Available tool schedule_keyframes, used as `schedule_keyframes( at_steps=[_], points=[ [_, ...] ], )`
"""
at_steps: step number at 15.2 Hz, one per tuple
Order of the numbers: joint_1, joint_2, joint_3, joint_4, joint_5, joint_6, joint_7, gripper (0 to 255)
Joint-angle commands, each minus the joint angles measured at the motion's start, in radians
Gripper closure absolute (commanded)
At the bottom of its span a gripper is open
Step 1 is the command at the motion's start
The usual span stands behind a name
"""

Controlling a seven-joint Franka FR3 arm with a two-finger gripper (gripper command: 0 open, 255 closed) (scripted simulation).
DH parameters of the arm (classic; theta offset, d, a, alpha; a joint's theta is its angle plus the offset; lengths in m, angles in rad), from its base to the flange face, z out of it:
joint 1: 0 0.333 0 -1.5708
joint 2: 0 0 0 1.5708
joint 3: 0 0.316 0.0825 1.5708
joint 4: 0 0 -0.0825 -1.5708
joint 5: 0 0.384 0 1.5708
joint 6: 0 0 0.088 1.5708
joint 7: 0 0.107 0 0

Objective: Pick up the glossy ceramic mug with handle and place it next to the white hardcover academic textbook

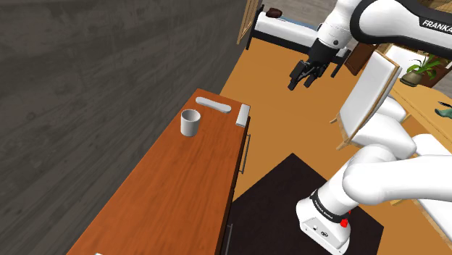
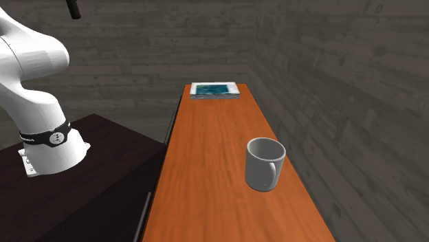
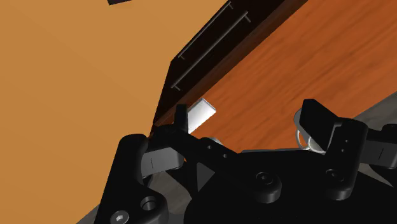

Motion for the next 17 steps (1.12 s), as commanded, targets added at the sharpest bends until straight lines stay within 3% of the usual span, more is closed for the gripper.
schedule_keyframes(
  at_steps=[1,9,17],
  points=[
    [0.000,0.000,0.000,0.000,0.000,0.000,0.000,0],
    [0.035,0.214,0.107,0.002,0.039,0.205,0.122,0],
    [0.052,0.483,0.208,0.090,0.027,0.375,0.251,0]
  ],
)
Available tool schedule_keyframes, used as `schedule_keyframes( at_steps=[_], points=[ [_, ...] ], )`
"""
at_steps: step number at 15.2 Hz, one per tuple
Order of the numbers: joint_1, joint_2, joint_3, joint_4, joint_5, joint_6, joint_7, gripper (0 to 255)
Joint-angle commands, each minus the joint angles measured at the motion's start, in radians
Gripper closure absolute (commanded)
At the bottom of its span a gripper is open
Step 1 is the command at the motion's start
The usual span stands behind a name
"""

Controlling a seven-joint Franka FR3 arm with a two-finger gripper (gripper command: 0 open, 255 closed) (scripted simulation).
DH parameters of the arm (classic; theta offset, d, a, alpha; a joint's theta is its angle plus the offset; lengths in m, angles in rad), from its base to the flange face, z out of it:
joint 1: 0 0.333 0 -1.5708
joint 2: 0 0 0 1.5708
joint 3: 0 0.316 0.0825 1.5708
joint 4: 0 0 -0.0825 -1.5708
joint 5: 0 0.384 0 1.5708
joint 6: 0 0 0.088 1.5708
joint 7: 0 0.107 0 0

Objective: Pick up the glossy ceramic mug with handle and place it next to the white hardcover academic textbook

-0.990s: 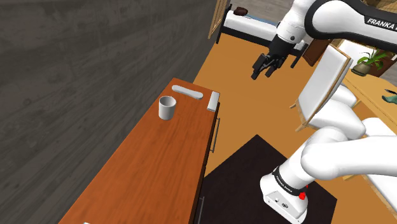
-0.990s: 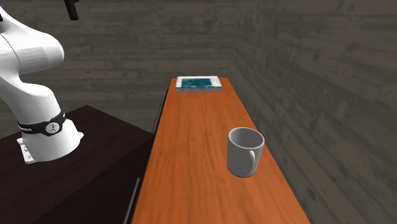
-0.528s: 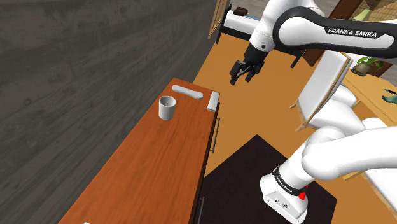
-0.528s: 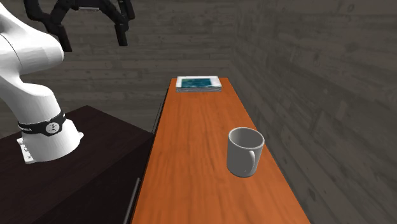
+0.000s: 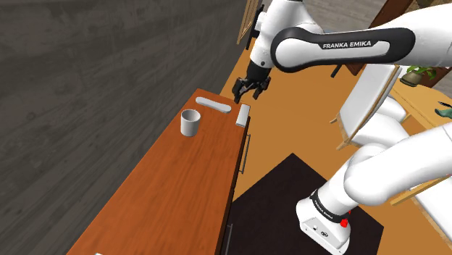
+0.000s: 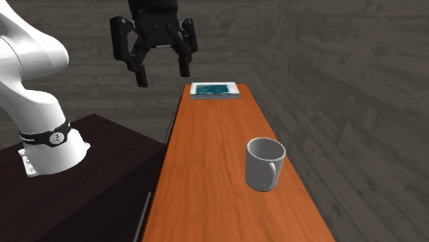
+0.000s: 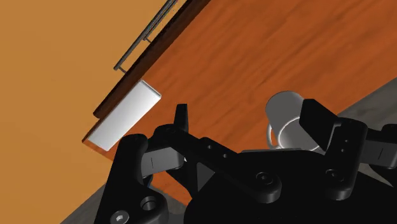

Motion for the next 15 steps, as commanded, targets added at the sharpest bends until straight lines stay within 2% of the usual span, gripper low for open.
schedule_keyframes(
  at_steps=[1,8,15],
  points=[
    [0.002,0.078,0.024,0.036,-0.012,0.039,0.036,0],
    [0.019,0.342,0.089,0.191,-0.092,0.128,0.168,0],
    [0.072,0.619,0.107,0.411,-0.202,0.153,0.294,0]
  ],
)
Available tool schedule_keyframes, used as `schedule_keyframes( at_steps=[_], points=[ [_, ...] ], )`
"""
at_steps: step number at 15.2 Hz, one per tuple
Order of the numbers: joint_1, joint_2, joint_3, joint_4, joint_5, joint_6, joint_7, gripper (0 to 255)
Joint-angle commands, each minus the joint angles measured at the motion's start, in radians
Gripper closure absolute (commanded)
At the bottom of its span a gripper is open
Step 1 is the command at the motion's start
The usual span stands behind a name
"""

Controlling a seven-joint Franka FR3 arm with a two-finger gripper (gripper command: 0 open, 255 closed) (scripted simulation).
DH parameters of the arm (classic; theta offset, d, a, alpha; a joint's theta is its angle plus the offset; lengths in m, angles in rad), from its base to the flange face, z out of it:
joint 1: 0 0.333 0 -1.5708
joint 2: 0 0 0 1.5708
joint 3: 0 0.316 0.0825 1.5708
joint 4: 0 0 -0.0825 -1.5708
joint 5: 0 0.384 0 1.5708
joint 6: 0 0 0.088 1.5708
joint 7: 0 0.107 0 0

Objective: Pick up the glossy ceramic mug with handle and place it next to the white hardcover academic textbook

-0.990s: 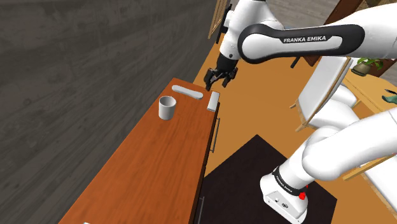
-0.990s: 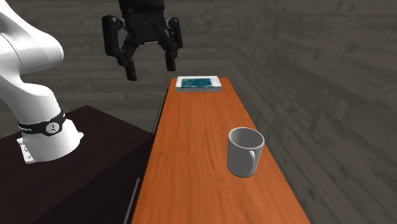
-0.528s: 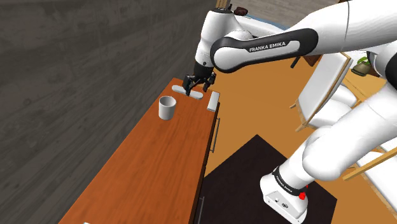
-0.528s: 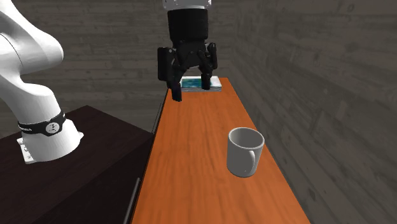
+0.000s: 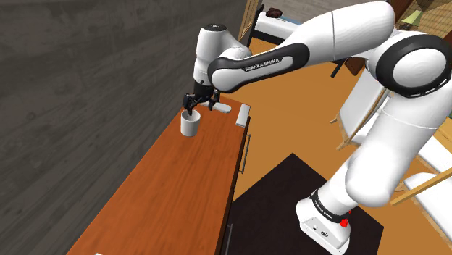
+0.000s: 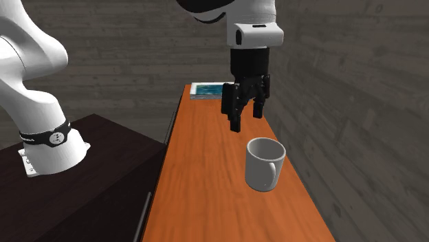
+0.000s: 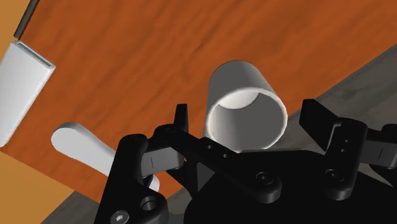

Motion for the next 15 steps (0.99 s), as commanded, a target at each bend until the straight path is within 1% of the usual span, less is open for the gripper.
schedule_keyframes(
  at_steps=[1,5,6,13,15],
  points=[
    [0.021,0.081,-0.001,0.076,-0.030,-0.005,0.032,0],
    [0.069,0.243,-0.012,0.242,-0.079,-0.023,0.079,0],
    [0.073,0.255,-0.013,0.254,-0.082,-0.025,0.082,0],
    [0.076,0.312,-0.028,0.237,-0.105,0.048,0.096,0],
    [0.076,0.312,-0.028,0.237,-0.105,0.048,0.096,0]
  ],
)
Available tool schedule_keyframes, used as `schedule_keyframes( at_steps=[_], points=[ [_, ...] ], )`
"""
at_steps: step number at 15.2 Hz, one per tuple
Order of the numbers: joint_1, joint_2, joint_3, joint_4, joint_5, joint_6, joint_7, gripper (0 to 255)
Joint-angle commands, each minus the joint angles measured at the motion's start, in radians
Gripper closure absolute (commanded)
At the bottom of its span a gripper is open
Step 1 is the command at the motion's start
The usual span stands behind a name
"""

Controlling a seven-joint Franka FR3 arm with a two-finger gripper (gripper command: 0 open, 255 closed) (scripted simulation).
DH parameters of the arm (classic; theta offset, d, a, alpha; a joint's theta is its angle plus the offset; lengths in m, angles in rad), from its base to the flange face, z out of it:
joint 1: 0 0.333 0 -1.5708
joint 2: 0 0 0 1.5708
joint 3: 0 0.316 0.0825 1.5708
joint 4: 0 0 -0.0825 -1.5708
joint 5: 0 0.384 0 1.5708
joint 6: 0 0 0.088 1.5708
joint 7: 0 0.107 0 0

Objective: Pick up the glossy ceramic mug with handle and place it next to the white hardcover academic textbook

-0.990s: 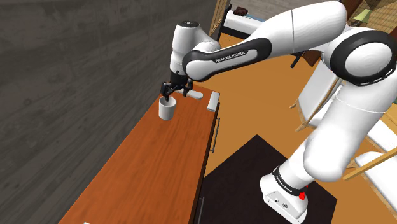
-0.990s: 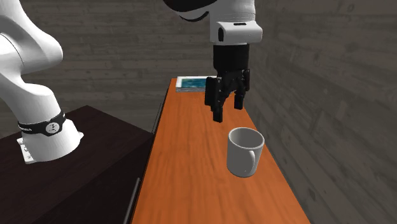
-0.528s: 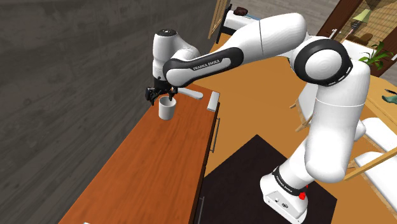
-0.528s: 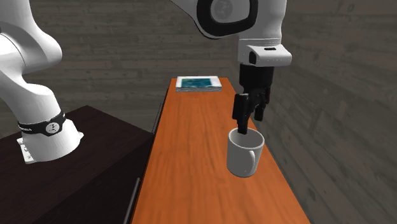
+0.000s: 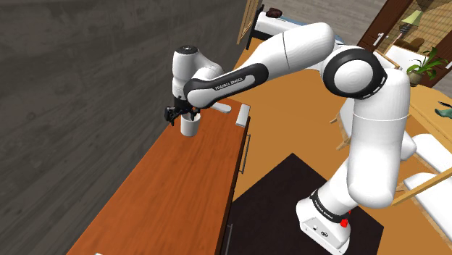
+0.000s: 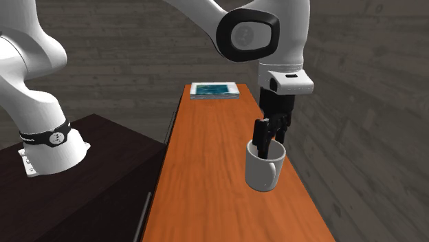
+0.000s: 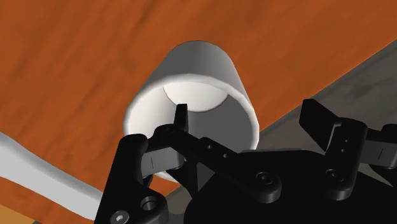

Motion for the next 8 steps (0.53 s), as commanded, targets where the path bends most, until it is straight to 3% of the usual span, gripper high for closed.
schedule_keyframes(
  at_steps=[1,6,7,8],
  points=[
    [-0.001,0.002,-0.001,-0.002,-0.001,0.004,0.000,0],
    [-0.001,0.001,-0.001,-0.002,-0.001,0.004,0.000,0],
    [-0.001,0.001,-0.001,-0.002,-0.001,0.004,0.000,255],
    [-0.001,0.001,-0.001,-0.002,-0.001,0.004,0.000,255]
  ],
)
